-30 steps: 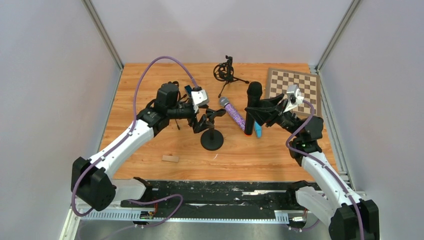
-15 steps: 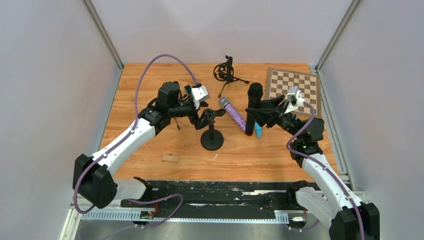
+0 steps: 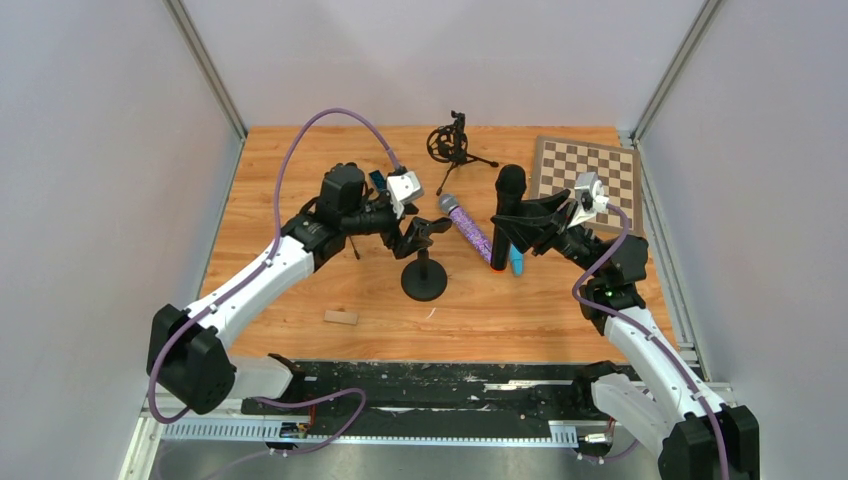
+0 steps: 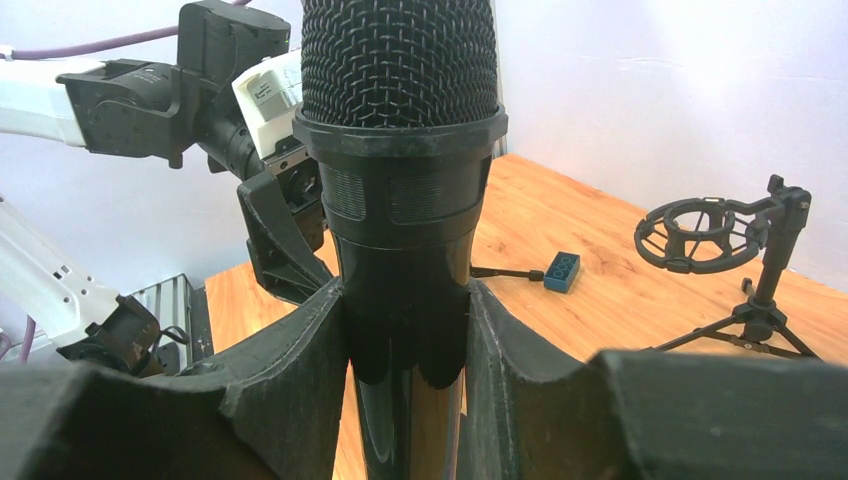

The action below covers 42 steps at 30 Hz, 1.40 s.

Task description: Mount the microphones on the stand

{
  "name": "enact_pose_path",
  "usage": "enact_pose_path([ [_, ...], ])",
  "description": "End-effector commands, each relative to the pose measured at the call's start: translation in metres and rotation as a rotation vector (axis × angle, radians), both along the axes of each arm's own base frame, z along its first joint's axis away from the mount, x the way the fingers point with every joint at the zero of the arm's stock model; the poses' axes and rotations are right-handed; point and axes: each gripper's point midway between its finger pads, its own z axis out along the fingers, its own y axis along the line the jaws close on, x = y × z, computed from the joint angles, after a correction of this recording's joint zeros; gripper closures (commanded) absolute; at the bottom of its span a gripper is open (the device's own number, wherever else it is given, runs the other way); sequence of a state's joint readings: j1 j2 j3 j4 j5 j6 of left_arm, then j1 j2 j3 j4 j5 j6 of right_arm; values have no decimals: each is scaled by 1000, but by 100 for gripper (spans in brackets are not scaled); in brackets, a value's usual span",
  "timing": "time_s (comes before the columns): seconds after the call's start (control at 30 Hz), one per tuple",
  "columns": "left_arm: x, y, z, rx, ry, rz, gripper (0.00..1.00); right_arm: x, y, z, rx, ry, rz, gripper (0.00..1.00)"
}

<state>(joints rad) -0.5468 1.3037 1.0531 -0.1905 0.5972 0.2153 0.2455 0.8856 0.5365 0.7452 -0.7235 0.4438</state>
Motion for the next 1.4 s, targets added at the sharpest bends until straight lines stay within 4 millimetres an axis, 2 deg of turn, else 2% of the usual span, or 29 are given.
enact_pose_path([
  [0.0, 2, -4, 23, -26, -83, 6, 12, -4, -2, 12, 21, -50, -16, 100],
  [0.17, 0, -2, 25, -31, -109, 4, 15, -4, -2, 12, 25, -41, -13, 100],
  [0.3, -2, -5, 23, -27, -97, -18, 27, -4, -3, 12, 24, -37, -16, 100],
  [0.43, -6, -8, 22, -19, -77, -57, 50, -4, -3, 11, 23, -31, -15, 100],
  [0.5, -9, -9, 21, -16, -70, -75, 66, -4, -3, 11, 22, -30, -17, 100],
  [0.57, -10, -10, 21, -12, -69, -87, 79, -4, -3, 10, 21, -30, -20, 100],
  [0.7, -13, -8, 20, -4, -77, -99, 96, -3, -3, 10, 20, -27, -23, 100],
  [0.77, -14, -8, 19, -2, -81, -105, 100, -3, -4, 10, 18, -27, -24, 100],
  [0.93, -17, -8, 22, -5, -98, -119, 100, -3, -4, 10, 18, -27, -26, 100],
  [1.0, -17, -7, 24, -5, -108, -119, 82, -3, -4, 9, 17, -25, -28, 100],
  [1.03, -17, -7, 24, -3, -112, -120, 63, -3, -4, 8, 17, -23, -27, 100],
  [1.07, -17, -6, 25, 0, -123, -126, 56, -3, -4, 8, 17, -23, -27, 100],
  [1.1, -17, -6, 26, 0, -128, -129, 42, -3, -4, 8, 18, -23, -27, 100],
  [1.17, -16, -5, 26, 8, -149, -135, 30, -2, -4, 8, 20, -24, -27, 100],
  [1.2, -16, -4, 26, 14, -159, -137, 28, -2, -4, 8, 21, -24, -26, 100],
  [1.37, -14, 4, 31, 2, -213, -125, 3, -3, -3, 8, 20, -27, -23, 100],
])
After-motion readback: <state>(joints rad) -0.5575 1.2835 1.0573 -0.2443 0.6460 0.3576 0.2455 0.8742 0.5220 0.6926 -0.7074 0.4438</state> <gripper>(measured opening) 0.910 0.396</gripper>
